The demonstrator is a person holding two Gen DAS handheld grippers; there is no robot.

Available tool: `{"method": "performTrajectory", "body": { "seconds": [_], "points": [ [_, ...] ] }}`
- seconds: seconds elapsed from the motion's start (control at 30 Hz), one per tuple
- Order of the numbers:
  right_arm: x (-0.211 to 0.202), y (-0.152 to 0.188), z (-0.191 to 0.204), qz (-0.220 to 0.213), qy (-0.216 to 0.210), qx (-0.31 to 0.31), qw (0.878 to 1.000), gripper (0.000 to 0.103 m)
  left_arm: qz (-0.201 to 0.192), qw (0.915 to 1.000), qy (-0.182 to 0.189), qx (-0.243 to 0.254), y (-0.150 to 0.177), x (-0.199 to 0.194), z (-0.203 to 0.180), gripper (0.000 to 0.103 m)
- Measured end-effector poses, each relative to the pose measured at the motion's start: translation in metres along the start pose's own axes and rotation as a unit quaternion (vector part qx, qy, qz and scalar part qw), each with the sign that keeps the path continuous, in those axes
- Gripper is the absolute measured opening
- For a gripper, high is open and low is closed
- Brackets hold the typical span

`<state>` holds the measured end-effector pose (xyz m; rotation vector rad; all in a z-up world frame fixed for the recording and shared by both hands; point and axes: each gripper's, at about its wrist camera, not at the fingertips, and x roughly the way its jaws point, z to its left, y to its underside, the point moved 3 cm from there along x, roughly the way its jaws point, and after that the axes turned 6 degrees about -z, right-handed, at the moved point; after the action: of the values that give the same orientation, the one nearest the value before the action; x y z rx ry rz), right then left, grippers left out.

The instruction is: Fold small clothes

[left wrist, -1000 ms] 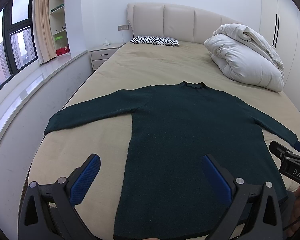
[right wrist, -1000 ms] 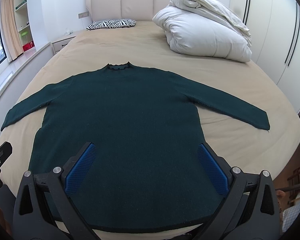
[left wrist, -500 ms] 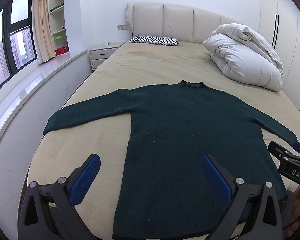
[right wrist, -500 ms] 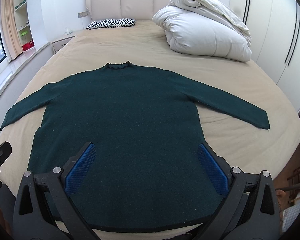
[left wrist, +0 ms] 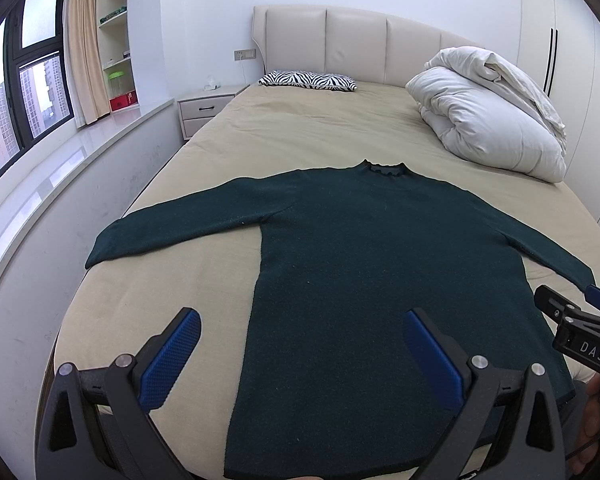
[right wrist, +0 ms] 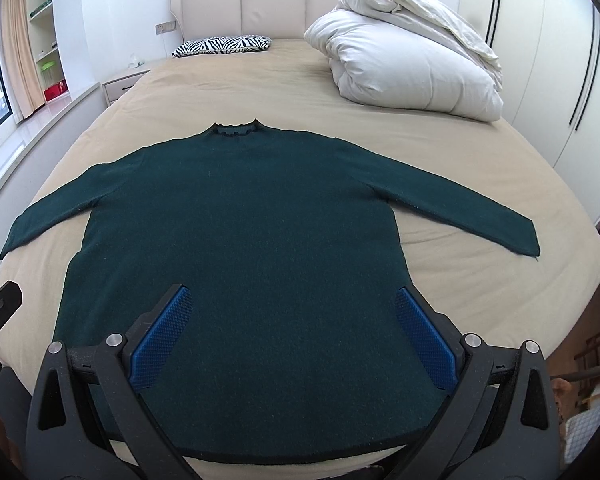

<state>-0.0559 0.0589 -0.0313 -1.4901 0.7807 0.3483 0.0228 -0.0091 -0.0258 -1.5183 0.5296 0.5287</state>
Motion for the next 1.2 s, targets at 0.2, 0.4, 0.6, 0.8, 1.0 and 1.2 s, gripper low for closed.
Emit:
{"method": "performTrajectory", "body": {
  "seconds": [0.2,0.4,0.6,0.8,1.0,1.2],
  "points": [
    [0.0019,0.0021,0.0012,0.003,0.0,-0.001,1.0,0.103,0.001,1.0,0.001,0.0,0.001,-0.0006,0.0005,0.103],
    [0.003,0.0038,0.002,0.006,0.0,-0.001,1.0,0.103,0.001,1.0,0.001,0.0,0.0016,-0.0005,0.0007,0.103],
    [0.003,0.0039,0.0025,0.006,0.0,-0.001,1.0,0.103,0.001,1.0,0.001,0.0,0.0016,-0.0004,0.0005,0.103],
    [0.0029,0.0048,0.0028,0.007,0.0,-0.001,1.0,0.103,0.002,1.0,0.002,-0.001,0.0026,0.0,0.0001,0.103],
    [0.0037,0.006,0.0016,0.009,0.001,0.0,1.0,0.103,0.004,1.0,0.003,-0.002,0.0063,0.0024,0.0002,0.103],
    [0.006,0.0062,0.0003,0.012,0.0,0.0,1.0,0.103,0.006,1.0,0.005,-0.006,0.0083,0.0047,0.0017,0.103]
  ]
}}
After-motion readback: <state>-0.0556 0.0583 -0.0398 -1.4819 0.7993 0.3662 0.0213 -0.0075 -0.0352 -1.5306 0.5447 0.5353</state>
